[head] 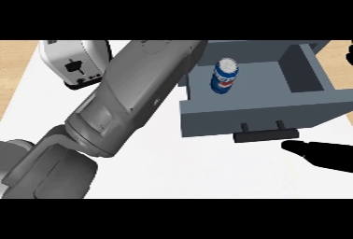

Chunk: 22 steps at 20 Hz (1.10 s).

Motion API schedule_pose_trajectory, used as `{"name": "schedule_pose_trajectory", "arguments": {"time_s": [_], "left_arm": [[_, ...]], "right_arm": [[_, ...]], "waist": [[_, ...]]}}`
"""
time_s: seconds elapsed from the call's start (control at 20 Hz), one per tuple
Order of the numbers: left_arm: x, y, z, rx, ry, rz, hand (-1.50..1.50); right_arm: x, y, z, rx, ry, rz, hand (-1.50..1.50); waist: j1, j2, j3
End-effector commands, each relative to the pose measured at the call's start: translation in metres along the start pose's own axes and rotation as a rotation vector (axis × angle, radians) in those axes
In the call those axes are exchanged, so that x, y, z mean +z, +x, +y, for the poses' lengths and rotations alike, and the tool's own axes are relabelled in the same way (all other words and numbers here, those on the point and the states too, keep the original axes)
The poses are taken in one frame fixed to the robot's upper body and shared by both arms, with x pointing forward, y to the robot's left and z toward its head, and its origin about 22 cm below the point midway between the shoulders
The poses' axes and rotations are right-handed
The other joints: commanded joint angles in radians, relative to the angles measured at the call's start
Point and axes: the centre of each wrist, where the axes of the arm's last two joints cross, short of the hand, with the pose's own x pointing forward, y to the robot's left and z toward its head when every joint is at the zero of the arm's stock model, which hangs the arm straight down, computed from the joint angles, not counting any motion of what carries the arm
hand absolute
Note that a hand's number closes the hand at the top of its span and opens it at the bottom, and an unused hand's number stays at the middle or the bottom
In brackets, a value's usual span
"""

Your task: Pick up the can, place it into the drawer and close the drawer

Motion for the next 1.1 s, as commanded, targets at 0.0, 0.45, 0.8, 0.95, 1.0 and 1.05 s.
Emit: {"name": "schedule_pose_trajectory", "arguments": {"time_s": [0.0, 0.45, 0.8, 0.95, 1.0, 1.05], "left_arm": [[0.000, -0.004, 0.001, -0.005, -0.004, -0.020, -1.50], [-0.005, -0.003, 0.008, -0.024, -0.023, -0.025, -1.50], [-0.014, 0.009, 0.026, 0.000, -0.007, -0.016, -1.50], [-0.013, 0.013, 0.024, -0.021, 0.017, -0.026, -1.50], [-0.019, 0.000, 0.043, -0.010, 0.007, -0.026, -1.50], [-0.020, 0.020, 0.043, -0.009, 0.012, -0.025, -1.50]], "right_arm": [[-0.018, -0.001, 0.020, 0.148, 0.033, -0.022, -1.50], [-0.033, -0.042, 0.091, 0.359, 0.144, -0.023, -1.50], [-0.078, -0.068, 0.125, 0.487, 0.159, -0.019, -1.50], [-0.081, -0.089, 0.135, 0.501, 0.154, -0.007, -1.50], [-0.064, -0.089, 0.168, 0.491, 0.155, -0.015, -1.50], [-0.089, -0.086, 0.153, 0.508, 0.128, -0.009, -1.50]], "waist": [[0.027, -0.007, -0.001], [0.067, -0.016, -0.001], [0.091, -0.018, -0.001], [0.090, -0.021, -0.001], [0.101, -0.021, -0.001], [0.099, -0.022, -0.001]]}}
